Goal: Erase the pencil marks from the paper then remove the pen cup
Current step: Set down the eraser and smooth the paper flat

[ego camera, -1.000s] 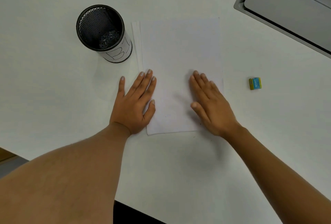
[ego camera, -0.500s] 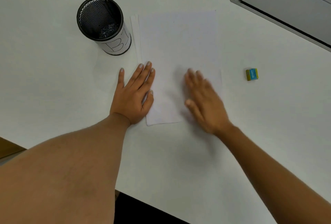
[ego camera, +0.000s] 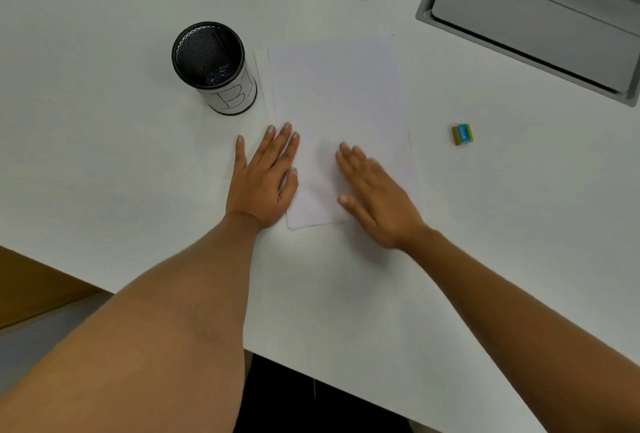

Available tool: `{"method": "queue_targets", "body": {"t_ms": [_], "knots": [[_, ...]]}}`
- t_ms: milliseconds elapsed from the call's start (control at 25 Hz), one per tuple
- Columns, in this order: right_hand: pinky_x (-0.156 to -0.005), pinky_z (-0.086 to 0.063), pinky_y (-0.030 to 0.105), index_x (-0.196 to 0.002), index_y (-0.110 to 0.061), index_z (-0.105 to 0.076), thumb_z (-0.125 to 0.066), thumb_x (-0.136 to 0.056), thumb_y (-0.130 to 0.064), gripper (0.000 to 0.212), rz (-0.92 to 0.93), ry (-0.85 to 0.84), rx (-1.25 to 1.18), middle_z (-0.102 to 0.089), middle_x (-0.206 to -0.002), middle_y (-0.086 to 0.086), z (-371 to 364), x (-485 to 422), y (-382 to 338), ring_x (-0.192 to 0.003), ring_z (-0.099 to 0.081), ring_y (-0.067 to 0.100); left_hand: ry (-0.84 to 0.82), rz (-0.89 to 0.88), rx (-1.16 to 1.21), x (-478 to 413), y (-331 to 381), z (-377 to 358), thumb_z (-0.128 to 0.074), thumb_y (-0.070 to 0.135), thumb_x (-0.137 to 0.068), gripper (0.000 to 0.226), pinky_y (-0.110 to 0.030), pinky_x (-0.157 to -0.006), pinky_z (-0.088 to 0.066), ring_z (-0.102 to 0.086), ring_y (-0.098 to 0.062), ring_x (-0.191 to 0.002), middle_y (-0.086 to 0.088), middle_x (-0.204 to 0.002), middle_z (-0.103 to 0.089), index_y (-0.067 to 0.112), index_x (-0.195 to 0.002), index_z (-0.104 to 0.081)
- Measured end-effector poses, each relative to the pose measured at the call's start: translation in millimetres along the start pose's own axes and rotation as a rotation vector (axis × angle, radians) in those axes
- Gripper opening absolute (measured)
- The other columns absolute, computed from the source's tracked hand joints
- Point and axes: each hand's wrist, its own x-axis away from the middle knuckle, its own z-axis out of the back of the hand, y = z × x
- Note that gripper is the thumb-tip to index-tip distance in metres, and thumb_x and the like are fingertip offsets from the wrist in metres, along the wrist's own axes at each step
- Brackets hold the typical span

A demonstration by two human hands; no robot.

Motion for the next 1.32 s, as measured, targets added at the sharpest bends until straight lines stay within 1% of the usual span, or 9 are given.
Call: {"method": "queue_targets", "body": {"t_ms": [80, 200, 320, 440, 560, 800, 920, 1160, 1320], "knots": [[-0.123, -0.001, 0.035, -0.157, -0.009, -0.006, -0.021, -0.099, -0.057, 0.076, -0.08, -0.018, 0.084, -0.001, -0.165, 0.006, -6, -12, -1, -0.151, 0.003, 0.017, 0.013, 0.019, 0.005, -1, 0, 0, -0.03, 0.033, -0.102, 0.057, -0.059, -0.122, -0.006, -0.022, -0.022, -0.153, 0.0, -0.165, -0.027, 0.019, -0.157, -0.033], [-0.122, 0.002, 0.033, -0.157, -0.009, -0.003, -0.027, -0.1, -0.059, 0.08, 0.131, -0.147, 0.196, 0.003, -0.165, 0.008, -36, 16, -22, -0.151, 0.006, 0.017, 0.024, 0.038, -0.005, 1, 1, -2, -0.029, 0.034, -0.103, 0.055, -0.058, -0.122, -0.009, -0.025, -0.022, -0.153, 0.0, -0.164, -0.03, 0.019, -0.156, -0.035], [-0.123, -0.001, 0.031, -0.157, -0.011, -0.01, -0.028, -0.102, -0.053, 0.071, 0.241, -0.181, 0.09, -0.004, -0.165, 0.004, -40, 45, -23, -0.151, 0.001, 0.014, -0.008, 0.027, 0.027, 1, -2, -1, -0.026, 0.039, -0.104, 0.058, -0.055, -0.123, -0.003, -0.017, -0.022, -0.155, 0.001, -0.167, -0.023, 0.02, -0.159, -0.028], [-0.123, -0.007, 0.033, -0.156, -0.01, -0.018, -0.025, -0.103, -0.051, 0.067, 0.044, 0.055, 0.033, -0.012, -0.164, 0.004, -28, 45, -6, -0.151, -0.005, 0.016, 0.072, 0.092, 0.192, 6, 0, 5, -0.036, 0.04, -0.103, 0.062, -0.048, -0.124, 0.002, -0.013, -0.022, -0.156, 0.002, -0.167, -0.021, 0.015, -0.159, -0.027], [-0.122, 0.0, 0.029, -0.158, -0.014, -0.008, -0.019, -0.102, -0.054, 0.07, -0.16, 0.079, 0.038, -0.002, -0.165, -0.001, -28, 45, 3, -0.151, 0.005, 0.012, 0.209, 0.143, 0.262, 38, 12, 6, -0.042, 0.034, -0.103, 0.058, -0.047, -0.125, -0.002, -0.019, -0.023, -0.154, 0.001, -0.162, -0.03, 0.011, -0.155, -0.035], [-0.121, 0.005, 0.026, -0.158, -0.015, -0.005, -0.016, -0.101, -0.055, 0.07, -0.162, 0.075, 0.1, 0.001, -0.164, -0.002, -29, 25, 3, -0.151, 0.007, 0.011, 0.003, 0.03, 0.124, 65, 12, 2, -0.034, 0.034, -0.104, 0.054, -0.047, -0.126, -0.002, -0.021, -0.018, -0.154, 0.004, -0.164, -0.031, 0.02, -0.157, -0.034], [-0.123, 0.0, 0.034, -0.158, -0.013, -0.004, -0.021, -0.101, -0.056, 0.073, -0.084, 0.051, 0.157, 0.001, -0.165, 0.001, -27, 19, 0, -0.151, 0.007, 0.015, -0.004, 0.063, 0.075, 64, 14, -1, -0.031, 0.029, -0.104, 0.054, -0.048, -0.126, -0.005, -0.021, -0.016, -0.154, 0.006, -0.164, -0.029, 0.022, -0.157, -0.032], [-0.123, 0.0, 0.038, -0.157, -0.011, -0.003, -0.033, -0.099, -0.061, 0.082, 0.368, -0.244, 0.296, 0.0, -0.165, 0.005, -45, 41, -29, -0.152, 0.006, 0.019, -0.017, 0.052, 0.061, 63, 12, -3, -0.027, 0.029, -0.105, 0.054, -0.05, -0.126, -0.004, -0.018, -0.016, -0.155, 0.005, -0.165, -0.027, 0.022, -0.158, -0.029], [-0.123, -0.007, 0.038, -0.158, -0.013, -0.007, -0.029, -0.102, -0.054, 0.072, 0.234, -0.174, 0.226, -0.003, -0.165, 0.002, -36, 63, -11, -0.152, 0.002, 0.015, 0.003, 0.047, 0.057, 64, 13, -4, -0.025, 0.032, -0.106, 0.055, -0.052, -0.126, -0.004, -0.013, -0.017, -0.156, 0.005, -0.167, -0.02, 0.021, -0.16, -0.025]]}}
